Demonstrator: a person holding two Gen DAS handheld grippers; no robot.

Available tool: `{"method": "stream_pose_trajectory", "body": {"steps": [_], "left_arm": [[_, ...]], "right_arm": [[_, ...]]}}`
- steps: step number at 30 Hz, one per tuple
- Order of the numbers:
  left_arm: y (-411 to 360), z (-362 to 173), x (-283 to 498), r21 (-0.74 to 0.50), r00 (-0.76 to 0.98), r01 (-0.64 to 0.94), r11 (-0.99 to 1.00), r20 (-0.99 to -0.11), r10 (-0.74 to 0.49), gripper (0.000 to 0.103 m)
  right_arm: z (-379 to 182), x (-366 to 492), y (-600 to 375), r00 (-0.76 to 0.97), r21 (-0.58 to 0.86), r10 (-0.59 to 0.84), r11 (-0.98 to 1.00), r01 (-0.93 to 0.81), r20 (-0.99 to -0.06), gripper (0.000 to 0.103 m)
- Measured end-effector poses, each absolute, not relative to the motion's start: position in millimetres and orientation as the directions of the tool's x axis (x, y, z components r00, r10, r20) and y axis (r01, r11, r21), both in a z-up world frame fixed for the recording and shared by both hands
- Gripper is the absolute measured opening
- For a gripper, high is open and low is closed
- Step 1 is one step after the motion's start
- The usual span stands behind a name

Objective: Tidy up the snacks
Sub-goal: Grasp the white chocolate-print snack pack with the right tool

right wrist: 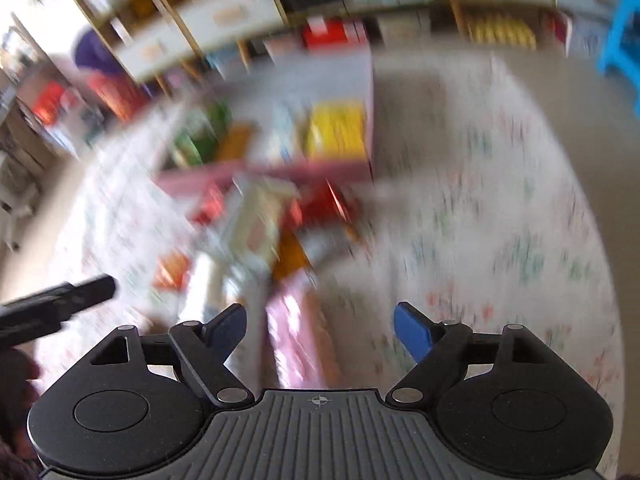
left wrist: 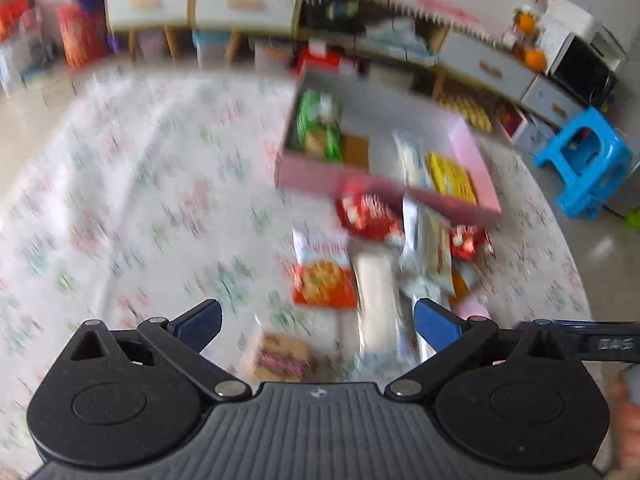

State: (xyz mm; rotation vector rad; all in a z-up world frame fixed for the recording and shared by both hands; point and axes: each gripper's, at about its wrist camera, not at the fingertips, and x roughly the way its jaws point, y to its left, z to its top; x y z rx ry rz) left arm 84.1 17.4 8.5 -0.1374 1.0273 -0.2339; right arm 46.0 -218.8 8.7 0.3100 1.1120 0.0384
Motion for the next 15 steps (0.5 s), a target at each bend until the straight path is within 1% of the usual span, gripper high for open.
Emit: {"method": "stream_pose_trajectory", "body": {"steps": [2,4,6,8,9,11,13,15], "left_arm": [[27.0,4.0,94.4,-0.263,0.472,0.039,0.964,-0.846,-0.25,0.099],[33.6,4.0,97.1,-0.29,0.49,-0.011,0.957,-0.836,-0.248,0.101],[33.3,3.5,99.7,-0.284,0.495,-0.006,0.959,-0.834,-0.244,0.101],[28.8,1.4,100.9,-0.262,0.493,0.018,0.965,-0.837,-0.237,0.101],[25.9,-1.0,99.3,-0.25,0.493,0.03,0.968,-0.839,-0.232,0.101],[22.5,-3.3,97.6,-0.233,0.489,0.05,0.971,-0.842,-0.227,0.099],[22.0,-5.5,97.2,-0.232,0.486,0.058,0.971,-0.843,-0.23,0.097],[20.7,-4.2,94.8,-0.237,0.488,0.061,0.97,-0.84,-0.236,0.095]], "right_arm": [[10.8,47.7,-217.6,0.461,0.267,0.181,0.955,0.129,-0.869,0.082],[19.2,48.1,-213.5,0.5,0.279,0.194,0.955,0.1,-0.844,0.082],[21.8,47.1,-205.9,0.513,0.247,0.181,0.967,0.063,-0.839,0.082],[15.7,48.4,-195.5,0.489,0.213,0.171,0.976,0.032,-0.855,0.082],[11.6,48.5,-191.1,0.477,0.203,0.167,0.979,0.025,-0.863,0.079],[8.3,47.6,-188.4,0.47,0.202,0.17,0.979,0.017,-0.866,0.079],[9.4,48.0,-188.6,0.477,0.22,0.186,0.975,0.017,-0.859,0.074],[9.8,47.2,-188.3,0.476,0.253,0.216,0.967,0.014,-0.853,0.063]]}}
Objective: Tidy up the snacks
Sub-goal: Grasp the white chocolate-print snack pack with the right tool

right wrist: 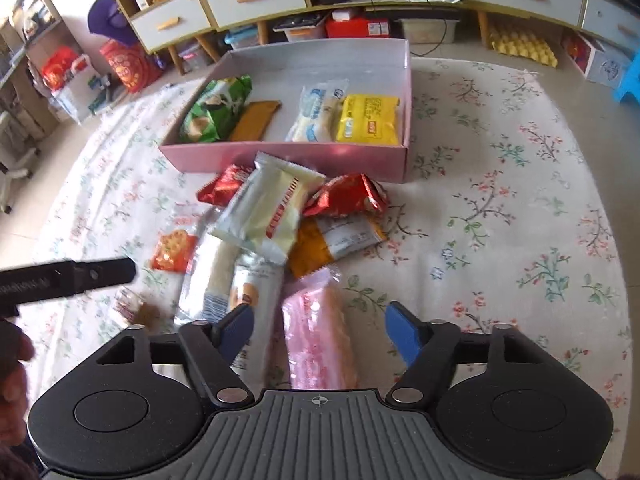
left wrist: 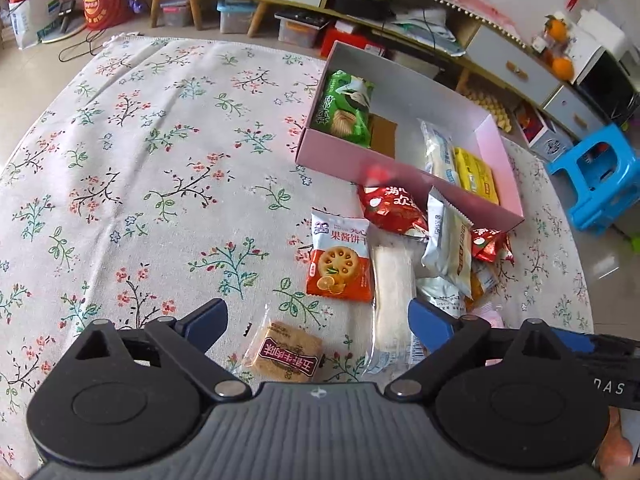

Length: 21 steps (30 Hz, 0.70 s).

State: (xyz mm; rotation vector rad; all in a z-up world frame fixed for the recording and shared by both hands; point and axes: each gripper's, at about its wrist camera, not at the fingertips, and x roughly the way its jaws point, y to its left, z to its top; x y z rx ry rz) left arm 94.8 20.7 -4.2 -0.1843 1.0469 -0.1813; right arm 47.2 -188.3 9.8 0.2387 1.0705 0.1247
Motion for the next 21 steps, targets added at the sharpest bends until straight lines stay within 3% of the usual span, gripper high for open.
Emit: {"method": "stream_pose_trajectory", "body": {"steps": [5,9,14,17,21], "left_arm": [[23.2,0.6,90.2,-0.222,0.505,0.06,0.973,-0.834,-0.221,0.088],[21.8,-1.2,90.7,-0.229,0.487,0.066,0.971,-0.842,-0.232,0.077],[20.9,0.6,89.8,-0.219,0.495,0.074,0.973,-0.839,-0.226,0.074],[22.4,-0.3,90.6,-0.225,0.492,0.068,0.972,-0.84,-0.229,0.07],[21.4,-2.5,91.1,-0.237,0.478,0.07,0.969,-0.845,-0.241,0.056]], "right_arm": [[2.6,45.6,-173.0,0.423,0.343,0.325,0.939,-0.035,-0.846,0.048],[-6.3,46.6,-159.1,0.404,0.34,0.331,0.939,-0.052,-0.853,0.047],[-22.2,50.5,-149.3,0.381,0.327,0.319,0.944,-0.046,-0.868,0.047],[-24.7,49.2,-144.3,0.375,0.307,0.304,0.95,-0.054,-0.876,0.034],[-23.9,47.1,-141.7,0.38,0.286,0.288,0.956,-0.063,-0.879,0.03]]}}
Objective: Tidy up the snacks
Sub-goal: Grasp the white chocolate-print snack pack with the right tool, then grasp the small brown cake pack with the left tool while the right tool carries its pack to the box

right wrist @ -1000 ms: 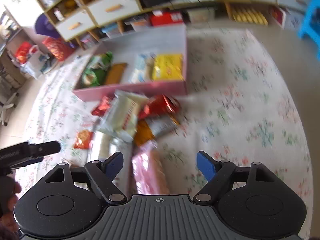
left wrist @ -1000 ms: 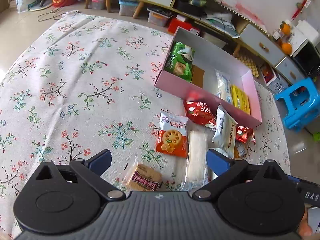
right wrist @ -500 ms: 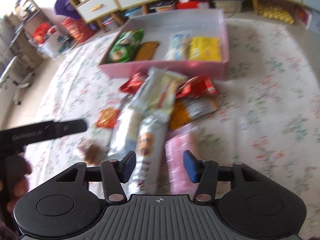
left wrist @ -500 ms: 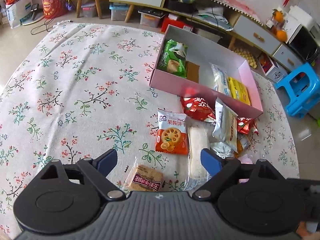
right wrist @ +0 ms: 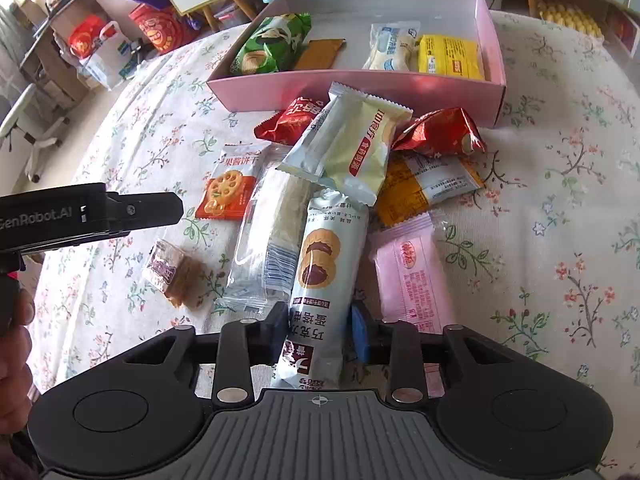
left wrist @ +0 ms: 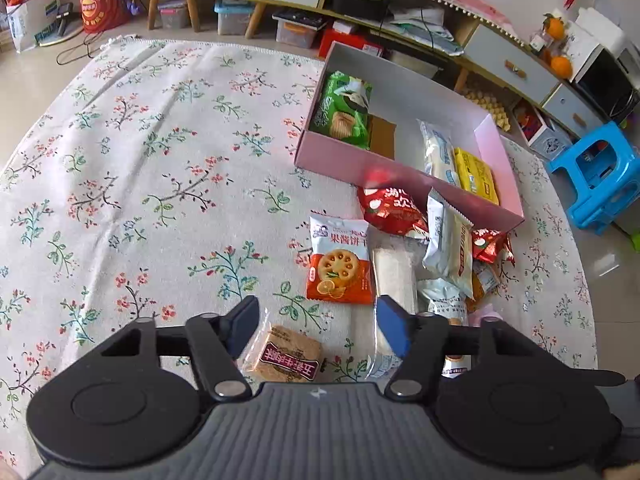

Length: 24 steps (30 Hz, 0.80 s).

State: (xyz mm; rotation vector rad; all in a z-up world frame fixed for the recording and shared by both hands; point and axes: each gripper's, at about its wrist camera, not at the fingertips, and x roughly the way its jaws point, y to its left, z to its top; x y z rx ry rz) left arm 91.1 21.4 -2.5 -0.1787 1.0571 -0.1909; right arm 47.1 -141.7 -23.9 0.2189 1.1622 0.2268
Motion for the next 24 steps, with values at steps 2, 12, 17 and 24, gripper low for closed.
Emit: {"method": "stream_pose_trajectory", "body": {"steps": [2,12,17,24], "left_arm": [[20.6,-3.7,91.1,-0.244,0.471,0.072,0.967,-0.846,-0.248,0.051],[15.0,-1.0,89.1,-0.247,0.475,0.108,0.963,-0.838,-0.268,0.045],[12.5,-2.5,90.5,-0.248,0.472,0.111,0.962,-0.839,-0.27,0.046],[12.1,-2.8,90.7,-0.24,0.473,0.113,0.964,-0.84,-0.265,0.05]], "right_arm": [[-23.4,46.3,-141.8,0.379,0.289,0.29,0.955,-0.061,-0.879,0.029],[18.6,48.5,-171.8,0.471,0.441,0.398,0.897,-0.02,-0.787,0.028],[42.4,49.4,-194.6,0.547,0.507,0.434,0.862,-0.02,-0.716,0.028],[63.7,50.6,-232.1,0.654,0.527,0.368,0.848,0.056,-0.661,0.028]]}}
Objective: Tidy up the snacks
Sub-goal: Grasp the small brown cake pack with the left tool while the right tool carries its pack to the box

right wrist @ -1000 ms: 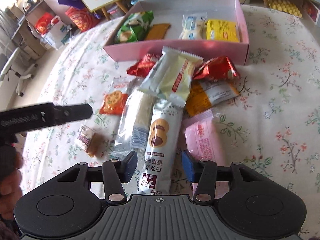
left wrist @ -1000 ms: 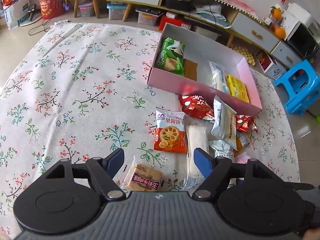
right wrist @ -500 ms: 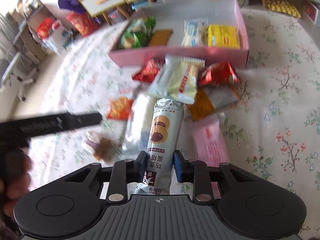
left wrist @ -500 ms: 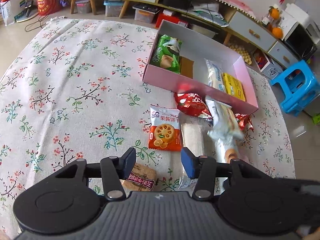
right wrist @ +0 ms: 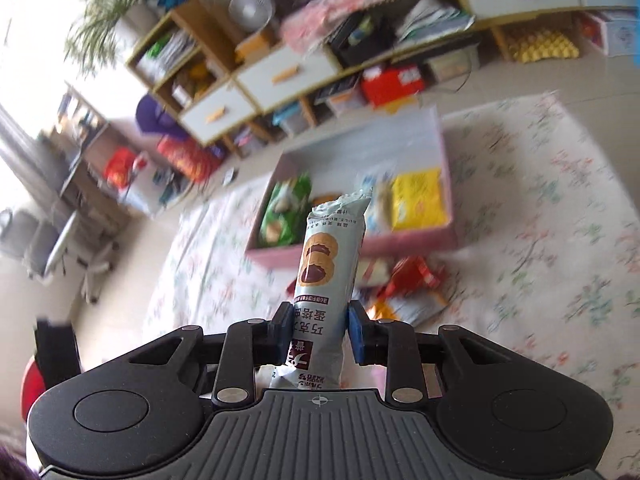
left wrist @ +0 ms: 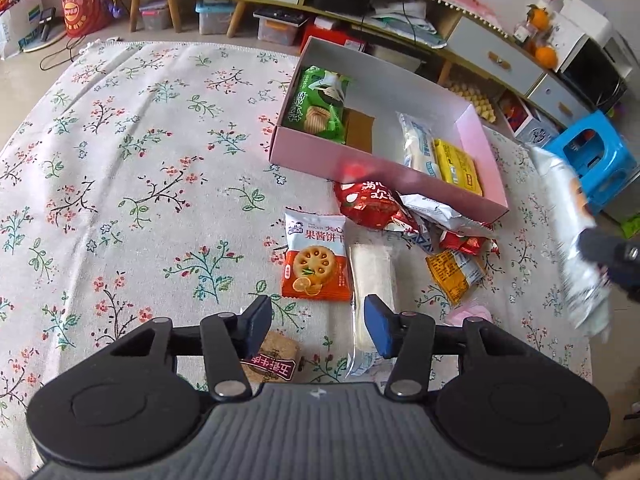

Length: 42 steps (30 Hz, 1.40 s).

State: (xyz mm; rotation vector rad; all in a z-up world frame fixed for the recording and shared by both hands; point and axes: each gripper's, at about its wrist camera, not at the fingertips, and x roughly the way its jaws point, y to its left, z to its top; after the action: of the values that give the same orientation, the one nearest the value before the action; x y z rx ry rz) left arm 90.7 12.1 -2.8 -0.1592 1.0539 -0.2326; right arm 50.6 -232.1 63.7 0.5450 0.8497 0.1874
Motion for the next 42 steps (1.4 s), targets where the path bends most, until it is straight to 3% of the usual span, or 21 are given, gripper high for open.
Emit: {"method": "stream_pose_trajectory", "body": {"steps": [4,9,16,18,21,24,37,42], "left_arm": [[6.4,-7.7,90.2,-0.15,0.466,0.137,0.979,-0.862,-0.198,0.061],[2.1,-13.3,88.2,-0.045,0.479,0.169,0.985,-0.869,-0.122,0.067],[-7.4,-29.2,83.3,0.008,0.439,0.254,0.967,-0.892,-0.108,0.075],[-9.3,-35.2,81.9,0.033,0.429,0.264,0.964,-0.899,-0.087,0.07],[-11.6,-37.9,78.4,0.057,0.43,0.292,0.955,-0.899,-0.078,0.048],[-11.8,-27.0,77.2,0.035,0.446,0.306,0.951,-0.888,-0.11,0.037],[-16.9,20.4,129.5,-0.063,0.649,0.283,0.957,-0.722,-0.24,0.037],[-29.6,26.0,175.0,-0.159,0.67,0.287,0.945,-0.671,-0.316,0.037]], "right_arm": [[57.9,54.3,-243.8,0.663,0.468,0.268,0.872,0.141,-0.699,0.028],[52.0,52.9,-246.7,0.649,0.467,0.263,0.869,0.162,-0.714,0.028],[54.1,50.6,-242.7,0.651,0.45,0.254,0.88,0.151,-0.715,0.028],[52.7,51.5,-246.3,0.651,0.447,0.241,0.878,0.17,-0.72,0.028],[53.5,51.4,-251.0,0.661,0.436,0.216,0.881,0.186,-0.719,0.028],[55.0,52.9,-253.1,0.668,0.432,0.209,0.882,0.186,-0.714,0.028],[47.4,99.9,-270.1,0.682,0.359,0.109,0.903,0.236,-0.723,0.028],[25.7,136.7,-276.7,0.655,0.444,0.176,0.854,0.269,-0.735,0.028]]}}
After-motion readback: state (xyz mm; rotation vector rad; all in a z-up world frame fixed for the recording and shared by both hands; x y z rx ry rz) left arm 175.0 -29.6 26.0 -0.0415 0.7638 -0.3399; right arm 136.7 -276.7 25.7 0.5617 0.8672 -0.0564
